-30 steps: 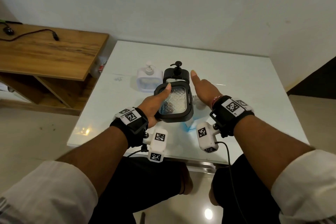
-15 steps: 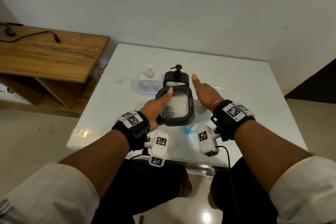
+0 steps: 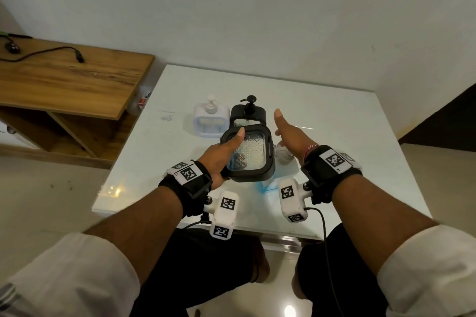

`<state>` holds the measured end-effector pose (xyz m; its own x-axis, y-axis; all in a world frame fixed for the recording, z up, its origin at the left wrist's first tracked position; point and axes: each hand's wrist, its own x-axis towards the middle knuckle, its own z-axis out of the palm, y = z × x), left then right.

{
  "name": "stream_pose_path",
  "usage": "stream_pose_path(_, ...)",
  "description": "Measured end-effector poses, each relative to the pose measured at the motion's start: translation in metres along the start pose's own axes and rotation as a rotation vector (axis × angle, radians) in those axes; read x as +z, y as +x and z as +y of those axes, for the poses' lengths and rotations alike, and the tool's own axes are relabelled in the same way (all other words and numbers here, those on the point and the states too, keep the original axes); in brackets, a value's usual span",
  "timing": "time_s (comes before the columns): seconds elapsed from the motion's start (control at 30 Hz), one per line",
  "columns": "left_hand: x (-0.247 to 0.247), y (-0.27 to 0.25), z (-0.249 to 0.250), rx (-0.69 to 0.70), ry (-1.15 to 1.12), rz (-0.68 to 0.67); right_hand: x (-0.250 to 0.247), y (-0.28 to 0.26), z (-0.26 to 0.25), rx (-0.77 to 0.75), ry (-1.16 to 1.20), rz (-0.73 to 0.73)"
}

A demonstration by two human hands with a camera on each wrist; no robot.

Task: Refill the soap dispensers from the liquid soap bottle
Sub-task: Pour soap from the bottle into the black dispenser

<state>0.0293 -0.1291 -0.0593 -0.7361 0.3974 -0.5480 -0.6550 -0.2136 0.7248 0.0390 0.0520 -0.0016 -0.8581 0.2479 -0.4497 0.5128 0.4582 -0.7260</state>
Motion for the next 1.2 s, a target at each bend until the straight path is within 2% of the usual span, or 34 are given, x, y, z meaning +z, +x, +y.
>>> stream_pose_path(0.13,0.0012,0.0004,0.0013,0.001,-0.008,0.006,0.0018,-0.0021,-0.0021,-0.007,-0.025,0.024)
stream_pose_path(0.27,-0.0003,0.0013,-0.0011,-0.002,-0.026,-0.013,0.0063,-0.0031,-0.0012,-0.018,-0.192,0.016)
stream_pose_path(0.47,0.0012,-0.0032,-0.0004,0.003,-0.005,-0.015,0.0032,-0.0056,-0.0017,-0.012,-0.053,0.003)
stream_pose_path(0.6,0.0007,-0.0002,-0.0004,0.007,-0.002,-0.009,0.0009,-0.0036,-0.0024,0.002,-0.051,0.027)
stream_pose_path(0.77,-0.0041,0.0058,-0.0032,0.0,0.008,-0.027,0.0042,-0.0051,0.0007,0.004,-0.22,0.033)
stream_pose_path(0.93,-0.0026,0.0033,-0.0029,0.009,0.013,-0.019,0.0016,-0.0068,-0.0017,-0.009,-0.076,-0.002)
stream_pose_path(1.03,-0.0029,0.0046,-0.0022,0.012,-0.017,-0.023,0.0016,-0.0103,-0.0052,-0.043,-0.071,0.005)
stream_pose_path(1.2,-0.0027,0.0066,-0.0013,0.0,-0.009,-0.032,0.0053,-0.0054,-0.0039,-0.019,-0.255,-0.003)
